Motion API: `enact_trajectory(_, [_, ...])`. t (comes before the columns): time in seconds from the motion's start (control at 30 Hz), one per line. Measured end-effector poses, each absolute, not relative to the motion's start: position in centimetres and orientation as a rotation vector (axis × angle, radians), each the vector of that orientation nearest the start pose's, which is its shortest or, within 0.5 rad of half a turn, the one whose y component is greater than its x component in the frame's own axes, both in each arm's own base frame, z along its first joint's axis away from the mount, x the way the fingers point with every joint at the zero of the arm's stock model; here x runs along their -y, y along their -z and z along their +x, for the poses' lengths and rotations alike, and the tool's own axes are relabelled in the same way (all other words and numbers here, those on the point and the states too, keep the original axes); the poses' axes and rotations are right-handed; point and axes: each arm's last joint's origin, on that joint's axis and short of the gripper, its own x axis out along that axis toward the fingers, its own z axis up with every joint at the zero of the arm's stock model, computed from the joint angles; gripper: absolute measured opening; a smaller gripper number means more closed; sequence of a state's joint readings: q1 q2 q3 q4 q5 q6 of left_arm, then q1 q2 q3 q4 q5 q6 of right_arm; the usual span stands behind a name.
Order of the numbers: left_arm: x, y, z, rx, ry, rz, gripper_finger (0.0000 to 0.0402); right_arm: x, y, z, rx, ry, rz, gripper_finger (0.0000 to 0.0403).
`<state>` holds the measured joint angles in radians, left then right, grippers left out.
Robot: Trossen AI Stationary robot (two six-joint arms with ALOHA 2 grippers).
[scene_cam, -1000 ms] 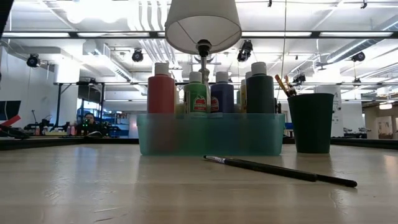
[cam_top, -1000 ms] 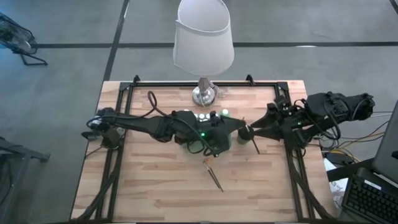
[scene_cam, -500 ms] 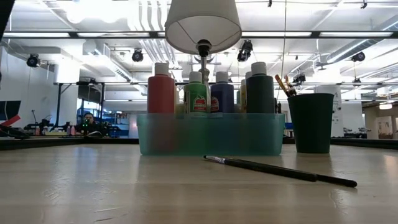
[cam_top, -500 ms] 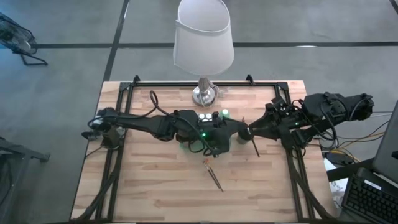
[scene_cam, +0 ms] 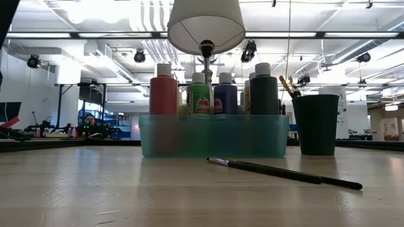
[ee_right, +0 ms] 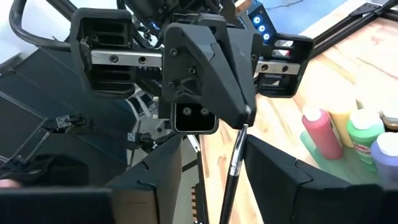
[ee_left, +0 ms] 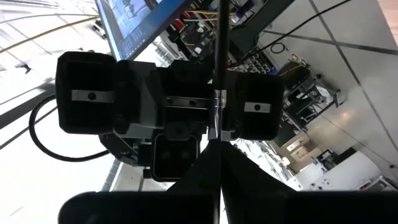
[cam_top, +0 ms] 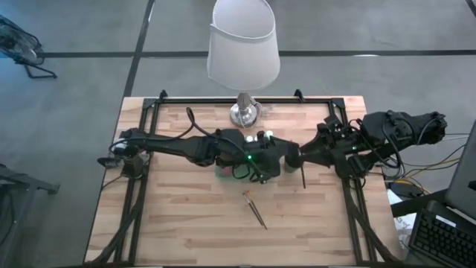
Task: Pick & Place Paint Supplies
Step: Put the black paint brush into the black cup
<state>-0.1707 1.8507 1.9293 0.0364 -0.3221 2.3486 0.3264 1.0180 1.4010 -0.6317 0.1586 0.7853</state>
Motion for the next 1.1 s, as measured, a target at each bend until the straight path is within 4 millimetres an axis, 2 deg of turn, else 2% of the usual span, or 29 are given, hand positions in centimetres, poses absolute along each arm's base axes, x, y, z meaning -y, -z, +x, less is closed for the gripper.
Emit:
enact_trajectory(0.27, [6.3,-45.1,42.2,-0.113,-0.226,2.306,0.0,-5.2,-45.2,17.2,-0.28,-0.033,0.715,0.0097])
enact_trajectory(0.5, [6.3,-45.1,42.2,-0.112,-0.23,2.305,0.0,-5.2,-45.0,17.1,-0.287,-0.008,0.709,0.002])
enact_trajectory(0.7, [6.4,-45.0,42.2,-0.059,-0.206,2.262,0.0016,-5.2,-45.0,17.1,-0.293,-0.009,0.71,0.0013])
enact_trajectory(0.87, [6.6,-45.1,42.1,-0.002,-0.185,2.012,0.0052,-5.1,-45.1,16.9,-0.286,-0.012,0.712,0.0013])
enact_trajectory(0.93, [6.5,-45.5,41.6,0.017,-0.185,1.828,0.0065,-5.0,-45.2,16.6,-0.277,-0.011,0.709,0.0012])
enact_trajectory(1.0, [6.3,-46.4,40.8,0.047,-0.201,1.513,0.0078,-4.8,-45.4,16.1,-0.264,-0.002,0.691,0.0012])
enact_trajectory(1.1, [5.2,-47.7,39.1,0.073,-0.156,0.926,0.0089,-4.3,-45.0,15.2,-0.295,0.049,0.656,0.0012])
